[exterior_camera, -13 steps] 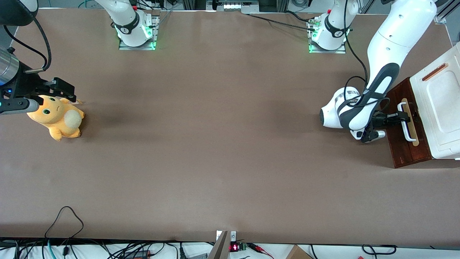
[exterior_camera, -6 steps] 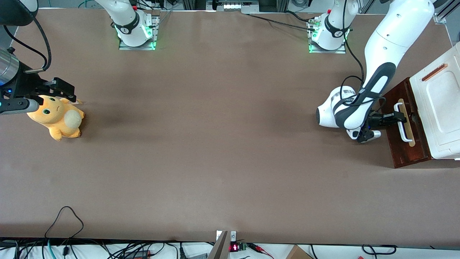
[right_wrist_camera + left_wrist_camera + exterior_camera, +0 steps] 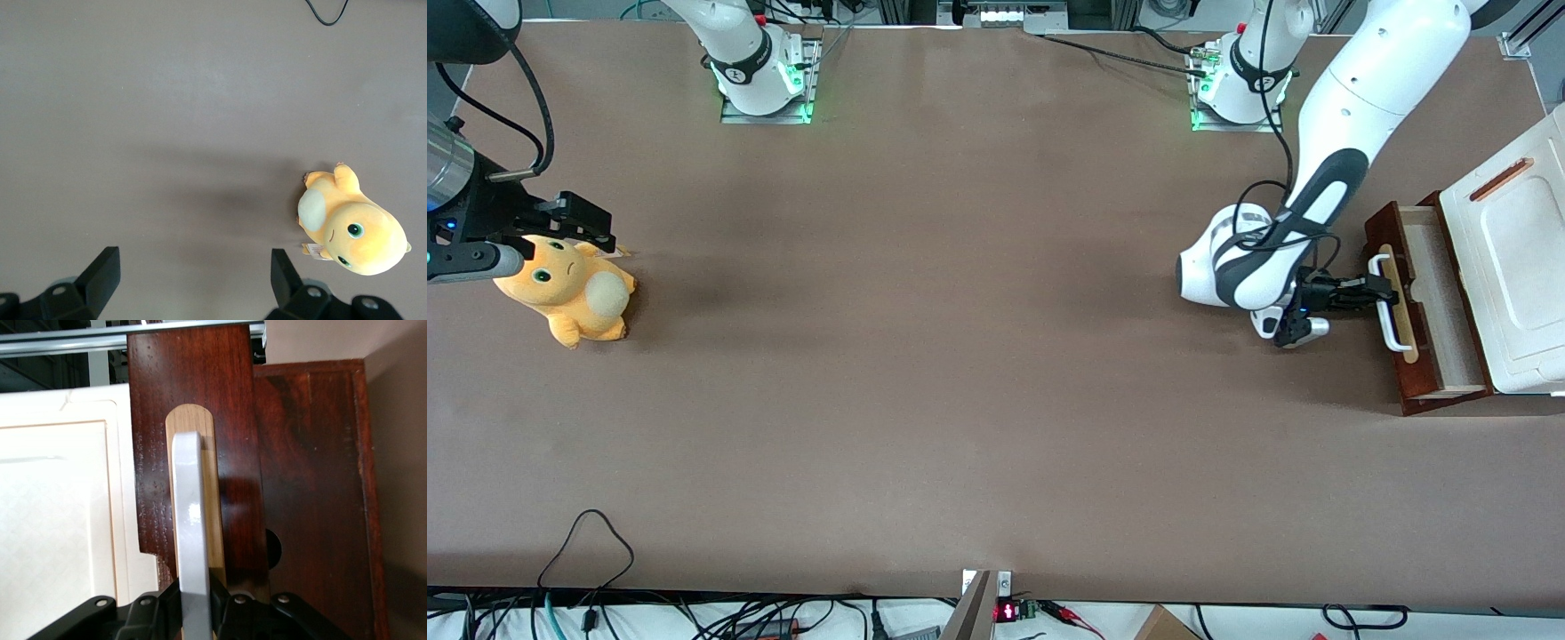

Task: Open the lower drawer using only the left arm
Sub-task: 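Pull the handle away from the cabinet with the left gripper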

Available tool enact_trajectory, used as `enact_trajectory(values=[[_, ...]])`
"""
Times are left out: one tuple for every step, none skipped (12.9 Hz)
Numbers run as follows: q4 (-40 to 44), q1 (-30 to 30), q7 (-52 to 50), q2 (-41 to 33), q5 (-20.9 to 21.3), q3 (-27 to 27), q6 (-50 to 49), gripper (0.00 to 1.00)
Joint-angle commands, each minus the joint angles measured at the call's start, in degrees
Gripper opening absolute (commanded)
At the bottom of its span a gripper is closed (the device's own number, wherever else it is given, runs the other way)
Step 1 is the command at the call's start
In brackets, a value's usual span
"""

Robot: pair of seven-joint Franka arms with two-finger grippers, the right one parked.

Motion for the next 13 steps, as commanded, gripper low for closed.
enact_trajectory(values=[[1.6,-2.2,3.9,-0.7,2.3,-0.9,-1.3,0.03],[1.6,-2.3,4.1,-0.7,2.3,-1.7,-1.3,0.03],[1.6,-2.3,4.2,-0.6,2.3,-1.7,-1.2,0.03],[1.6,-2.3,4.2,-0.4,2.3,-1.7,-1.2,0.10],[1.6,-2.3,4.2,-0.3,2.3,-1.6,-1.0,0.42],[1.6,-2.2,4.3,-0.3,2.2,-1.6,-0.9,0.58],[1.6,-2.1,4.4,-0.3,2.2,-1.6,-0.9,0.70],[1.6,-2.1,4.4,-0.4,2.2,-1.6,-0.9,0.78],[1.6,-2.0,4.4,-0.5,2.2,-1.6,-0.9,0.83],[1.6,-1.9,4.4,-0.8,2.2,-1.6,-0.9,0.91],[1.6,-1.7,4.4,-1.2,2.2,-1.6,-0.6,0.98],[1.6,-1.6,4.4,-2.2,1.7,-1.7,-0.1,0.99],[1.8,-1.6,4.4,-4.1,-0.3,-1.7,2.3,0.99]])
